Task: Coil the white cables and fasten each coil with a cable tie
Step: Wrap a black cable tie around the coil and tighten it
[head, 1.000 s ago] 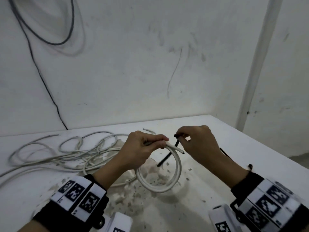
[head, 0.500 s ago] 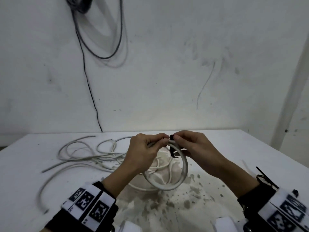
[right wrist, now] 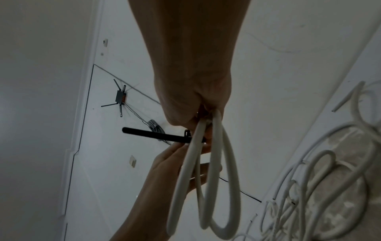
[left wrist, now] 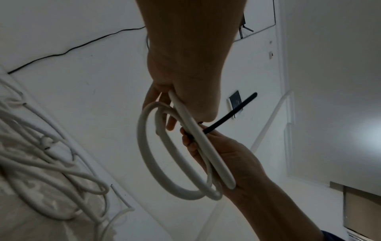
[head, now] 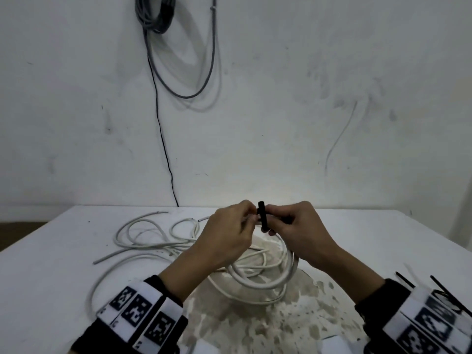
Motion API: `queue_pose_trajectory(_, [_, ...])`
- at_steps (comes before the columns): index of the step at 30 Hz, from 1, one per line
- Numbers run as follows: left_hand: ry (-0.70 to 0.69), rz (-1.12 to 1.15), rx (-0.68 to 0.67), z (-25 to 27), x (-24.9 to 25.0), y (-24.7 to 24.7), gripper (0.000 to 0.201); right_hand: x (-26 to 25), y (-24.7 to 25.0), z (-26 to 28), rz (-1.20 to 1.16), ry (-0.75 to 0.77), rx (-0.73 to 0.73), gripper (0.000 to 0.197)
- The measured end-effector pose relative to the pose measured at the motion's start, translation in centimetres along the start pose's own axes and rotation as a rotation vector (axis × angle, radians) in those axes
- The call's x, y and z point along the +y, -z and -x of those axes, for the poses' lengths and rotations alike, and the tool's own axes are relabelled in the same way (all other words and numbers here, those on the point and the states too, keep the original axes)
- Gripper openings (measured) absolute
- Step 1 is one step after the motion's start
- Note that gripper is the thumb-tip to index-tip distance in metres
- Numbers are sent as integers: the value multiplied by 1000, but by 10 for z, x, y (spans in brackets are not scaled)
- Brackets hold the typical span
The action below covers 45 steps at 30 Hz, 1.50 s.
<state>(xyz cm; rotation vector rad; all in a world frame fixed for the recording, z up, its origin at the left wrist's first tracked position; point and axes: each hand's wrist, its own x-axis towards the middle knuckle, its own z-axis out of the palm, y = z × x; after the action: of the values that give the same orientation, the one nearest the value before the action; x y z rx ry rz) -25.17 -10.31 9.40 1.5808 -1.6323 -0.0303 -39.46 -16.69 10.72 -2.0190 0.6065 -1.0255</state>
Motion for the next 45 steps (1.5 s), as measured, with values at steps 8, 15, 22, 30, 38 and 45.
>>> queue_pose_trajectory(8, [73, 198, 22, 0, -8, -2, 35, 2, -6, -10, -95, 31, -19, 25])
queue_pose_trajectory(15, [259, 407, 221, -8, -8, -5, 25, 8, -11, -21, -107, 34, 64, 21])
queue_pose_trajectory(22, [204, 523, 243, -13, -8, -9, 14, 8, -12, -26, -104, -49, 62, 28])
queue_pose_trajectory(30, [343, 651, 337, -20, -10, -8, 15, 6, -5, -31, 332, -1, 128, 23])
queue_pose_trajectory(38, [439, 642, 300, -22, -11, -4, 14, -9, -7, -16, -133, 228, 44, 6])
queue_pose_trajectory(45, [425, 678, 322, -24, -8, -5, 13, -13, -15, -18, -438, 76, 344, 14])
